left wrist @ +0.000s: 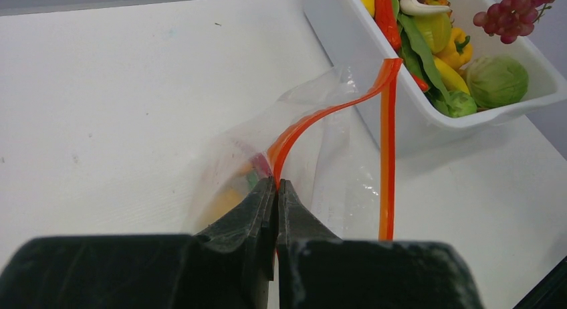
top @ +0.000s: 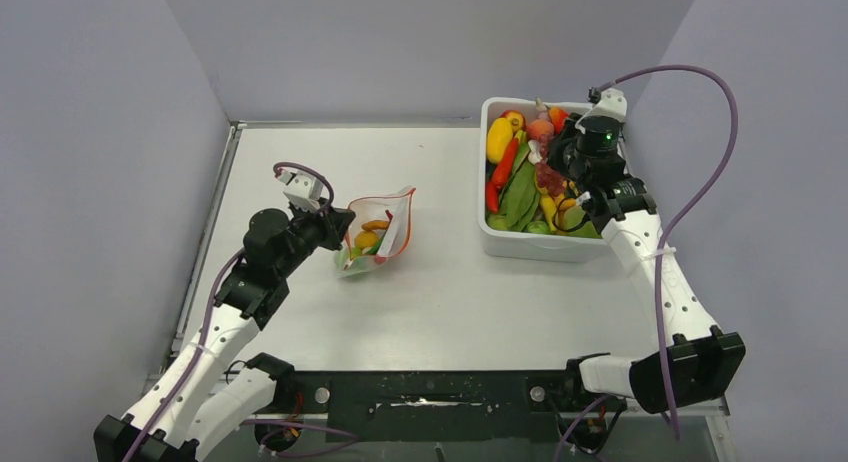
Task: Place the food in the zip-top bag and seal the zipper
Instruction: Pick up the fake fruit from the bin.
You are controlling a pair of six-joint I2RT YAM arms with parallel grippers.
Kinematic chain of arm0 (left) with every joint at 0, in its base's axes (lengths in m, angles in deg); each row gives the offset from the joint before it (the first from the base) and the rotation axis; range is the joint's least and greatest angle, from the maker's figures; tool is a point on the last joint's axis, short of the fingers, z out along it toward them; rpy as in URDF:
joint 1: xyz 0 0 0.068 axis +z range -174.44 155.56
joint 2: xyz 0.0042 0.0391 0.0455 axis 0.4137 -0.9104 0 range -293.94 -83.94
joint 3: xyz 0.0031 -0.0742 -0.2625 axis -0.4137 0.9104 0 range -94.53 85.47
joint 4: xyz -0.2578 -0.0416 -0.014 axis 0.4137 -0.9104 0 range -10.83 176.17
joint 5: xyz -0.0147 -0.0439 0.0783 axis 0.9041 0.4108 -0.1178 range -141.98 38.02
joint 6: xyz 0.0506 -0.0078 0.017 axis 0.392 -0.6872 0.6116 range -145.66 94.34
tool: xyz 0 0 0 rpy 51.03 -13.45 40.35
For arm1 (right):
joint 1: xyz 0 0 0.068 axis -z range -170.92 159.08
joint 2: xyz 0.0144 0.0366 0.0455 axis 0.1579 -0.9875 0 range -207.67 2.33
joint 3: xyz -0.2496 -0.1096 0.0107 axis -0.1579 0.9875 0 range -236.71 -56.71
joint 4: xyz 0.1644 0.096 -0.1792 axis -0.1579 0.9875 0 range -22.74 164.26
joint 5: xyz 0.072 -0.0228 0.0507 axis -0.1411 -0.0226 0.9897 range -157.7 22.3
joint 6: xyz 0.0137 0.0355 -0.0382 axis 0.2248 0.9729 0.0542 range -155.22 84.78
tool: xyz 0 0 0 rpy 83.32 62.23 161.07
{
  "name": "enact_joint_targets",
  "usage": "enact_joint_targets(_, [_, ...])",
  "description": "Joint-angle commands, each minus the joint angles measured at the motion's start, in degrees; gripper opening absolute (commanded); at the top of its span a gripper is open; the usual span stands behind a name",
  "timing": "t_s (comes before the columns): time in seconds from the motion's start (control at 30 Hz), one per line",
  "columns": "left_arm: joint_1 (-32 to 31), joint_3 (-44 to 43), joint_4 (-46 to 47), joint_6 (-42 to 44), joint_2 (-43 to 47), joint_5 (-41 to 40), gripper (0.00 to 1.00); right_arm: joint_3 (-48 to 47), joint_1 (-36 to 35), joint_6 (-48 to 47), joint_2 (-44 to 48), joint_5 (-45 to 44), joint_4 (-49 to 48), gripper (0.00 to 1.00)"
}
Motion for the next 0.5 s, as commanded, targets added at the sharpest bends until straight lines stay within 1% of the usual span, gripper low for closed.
enact_joint_targets(0.0, [0.4,-1.2,6.0,-4.0,-0.7,2.2,0.00,-3.5,-2.9,-2.1,4.7,2.8,-1.9,0.00])
enact_joint_targets(0.17, [0.4,-1.3,7.3,-6.8,-1.3,3.0,0.00,-3.1,-7.1,-0.9,6.9,8.4,-4.2,0.00])
enact_joint_targets(0.47, [0.5,-2.2,7.2,-9.9,-3.0,3.2,0.00,-2.0,-17.7,2.4,7.2,12.5,-12.8,0.00])
